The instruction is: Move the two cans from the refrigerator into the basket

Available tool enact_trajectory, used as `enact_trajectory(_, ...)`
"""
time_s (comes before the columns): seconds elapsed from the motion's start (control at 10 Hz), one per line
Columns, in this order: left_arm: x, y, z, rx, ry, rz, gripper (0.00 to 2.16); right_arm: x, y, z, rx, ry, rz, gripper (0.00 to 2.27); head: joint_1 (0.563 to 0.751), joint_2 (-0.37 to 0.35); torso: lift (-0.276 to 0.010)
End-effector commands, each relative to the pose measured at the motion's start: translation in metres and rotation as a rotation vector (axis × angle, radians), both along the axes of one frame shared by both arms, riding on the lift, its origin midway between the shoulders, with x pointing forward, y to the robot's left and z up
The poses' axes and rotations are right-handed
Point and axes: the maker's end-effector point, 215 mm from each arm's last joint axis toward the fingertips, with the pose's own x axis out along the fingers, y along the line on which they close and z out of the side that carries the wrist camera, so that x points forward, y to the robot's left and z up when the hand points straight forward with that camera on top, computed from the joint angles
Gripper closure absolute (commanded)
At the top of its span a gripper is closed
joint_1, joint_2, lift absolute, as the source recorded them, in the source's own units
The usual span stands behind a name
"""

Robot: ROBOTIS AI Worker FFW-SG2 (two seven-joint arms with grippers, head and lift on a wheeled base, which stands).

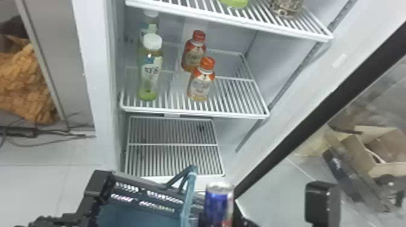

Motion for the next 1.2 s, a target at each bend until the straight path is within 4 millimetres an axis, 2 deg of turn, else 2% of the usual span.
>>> enact_trajectory(0.0,-0.003,0.000,0.000,0.002,-0.002,-0.014,1.21,-0.016,0.011,-0.007,0.010,0.057,0.043,0.76,0.695,-0.350,-0.266)
enact_trajectory(0.1,-0.002,0.001,0.000,0.002,-0.003,-0.012,1.21,-0.023,0.019,-0.008,0.029,0.081,0.064,0.76,0.695,-0.350,-0.266)
enact_trajectory(0.4,-0.002,0.002,-0.001,0.004,0.000,-0.011,1.21,-0.037,0.026,-0.016,0.026,0.137,0.116,0.74,0.695,-0.350,-0.266)
enact_trajectory(0.8,-0.004,0.002,0.000,0.002,0.003,-0.013,1.21,-0.034,0.025,-0.015,0.019,0.128,0.118,0.23,0.695,-0.350,-0.266)
enact_trajectory(1.1,-0.004,0.002,-0.001,0.002,0.008,-0.011,1.21,-0.026,0.023,-0.011,0.021,0.103,0.106,0.16,0.695,-0.350,-0.266)
